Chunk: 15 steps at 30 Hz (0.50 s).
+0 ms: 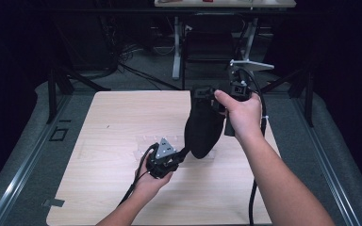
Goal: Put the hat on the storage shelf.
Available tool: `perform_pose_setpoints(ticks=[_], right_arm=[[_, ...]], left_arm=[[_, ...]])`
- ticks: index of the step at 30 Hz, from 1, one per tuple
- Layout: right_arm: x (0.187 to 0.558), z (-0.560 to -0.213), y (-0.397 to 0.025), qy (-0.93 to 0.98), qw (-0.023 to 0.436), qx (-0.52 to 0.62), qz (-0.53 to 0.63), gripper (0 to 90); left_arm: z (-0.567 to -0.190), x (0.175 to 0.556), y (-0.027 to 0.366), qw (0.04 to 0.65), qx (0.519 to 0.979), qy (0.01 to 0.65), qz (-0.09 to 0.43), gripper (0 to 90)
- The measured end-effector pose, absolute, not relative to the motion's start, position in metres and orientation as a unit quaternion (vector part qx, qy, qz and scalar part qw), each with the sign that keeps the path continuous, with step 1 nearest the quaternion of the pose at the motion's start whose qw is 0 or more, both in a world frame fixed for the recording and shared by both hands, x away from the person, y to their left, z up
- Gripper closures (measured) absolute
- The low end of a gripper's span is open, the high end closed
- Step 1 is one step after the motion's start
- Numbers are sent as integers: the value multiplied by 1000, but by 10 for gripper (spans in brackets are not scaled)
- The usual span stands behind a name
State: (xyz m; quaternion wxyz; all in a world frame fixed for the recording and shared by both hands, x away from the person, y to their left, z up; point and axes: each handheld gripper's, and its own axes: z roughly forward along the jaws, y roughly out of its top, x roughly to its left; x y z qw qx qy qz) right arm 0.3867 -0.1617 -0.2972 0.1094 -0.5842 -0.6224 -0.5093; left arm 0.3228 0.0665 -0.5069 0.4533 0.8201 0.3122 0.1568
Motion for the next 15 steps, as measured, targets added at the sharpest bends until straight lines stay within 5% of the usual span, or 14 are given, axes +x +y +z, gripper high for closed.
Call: perform_pose_setpoints(ticks=[15], right_arm=[[384, -297, -171, -621, 102, -583, -513, 855]], left_arm=[[-518, 319, 73, 458, 810, 327, 167, 844]])
